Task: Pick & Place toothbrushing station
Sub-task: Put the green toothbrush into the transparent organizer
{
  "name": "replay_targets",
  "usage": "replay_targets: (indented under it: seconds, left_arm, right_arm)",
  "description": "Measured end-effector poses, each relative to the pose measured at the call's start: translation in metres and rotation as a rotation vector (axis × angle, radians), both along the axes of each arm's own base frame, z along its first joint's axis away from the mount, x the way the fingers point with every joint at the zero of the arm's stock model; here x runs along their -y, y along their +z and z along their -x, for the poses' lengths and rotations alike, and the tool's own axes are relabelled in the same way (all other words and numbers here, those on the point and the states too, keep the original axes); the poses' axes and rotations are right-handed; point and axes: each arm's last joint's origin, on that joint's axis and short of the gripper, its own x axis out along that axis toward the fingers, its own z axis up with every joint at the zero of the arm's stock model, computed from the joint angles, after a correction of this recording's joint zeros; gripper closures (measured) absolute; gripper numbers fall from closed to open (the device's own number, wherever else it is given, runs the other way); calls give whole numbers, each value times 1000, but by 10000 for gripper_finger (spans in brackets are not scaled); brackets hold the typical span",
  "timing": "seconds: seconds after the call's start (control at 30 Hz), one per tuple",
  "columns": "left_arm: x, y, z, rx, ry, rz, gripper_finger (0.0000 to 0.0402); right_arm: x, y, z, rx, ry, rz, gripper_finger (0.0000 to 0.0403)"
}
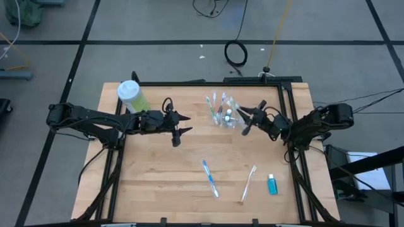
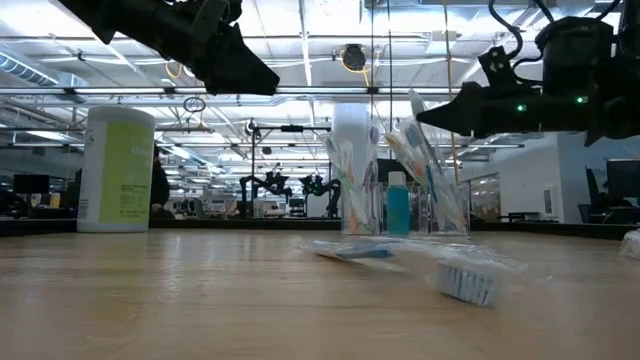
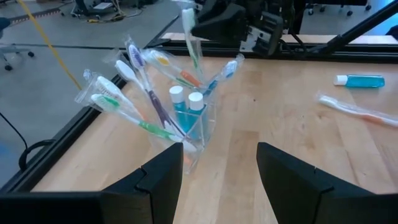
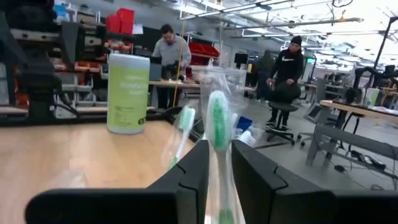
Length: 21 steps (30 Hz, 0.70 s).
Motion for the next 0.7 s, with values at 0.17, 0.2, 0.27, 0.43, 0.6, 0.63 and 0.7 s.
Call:
replay_targets:
  seconds: [0.17,0.2,0.27,0.43,0.6,0.63,0.7]
  left_arm:
    - [0,0,0,3,5,12,190]
    - [0,0,0,5,6,15,190]
    - [0,0,0,8,10,28,190]
    - [0,0,0,10,17,45,190]
    - [0,0,0,11,20,55,190]
    - [0,0,0,11,20,55,190]
    - [0,0,0,11,20,55,190]
  right_arm:
    - [0,-6,1,-57,1,-13,352]
    - [0,-9,1,-85,0,-19,354]
    - [0,-15,0,-156,-4,-23,355]
    - [4,-18,2,-183,-95,-36,356]
    - [0,-4,3,-90,-84,44,356]
    - [-1,-2,3,-88,-82,57,356]
    - [-2,2,4,-75,-81,82,355]
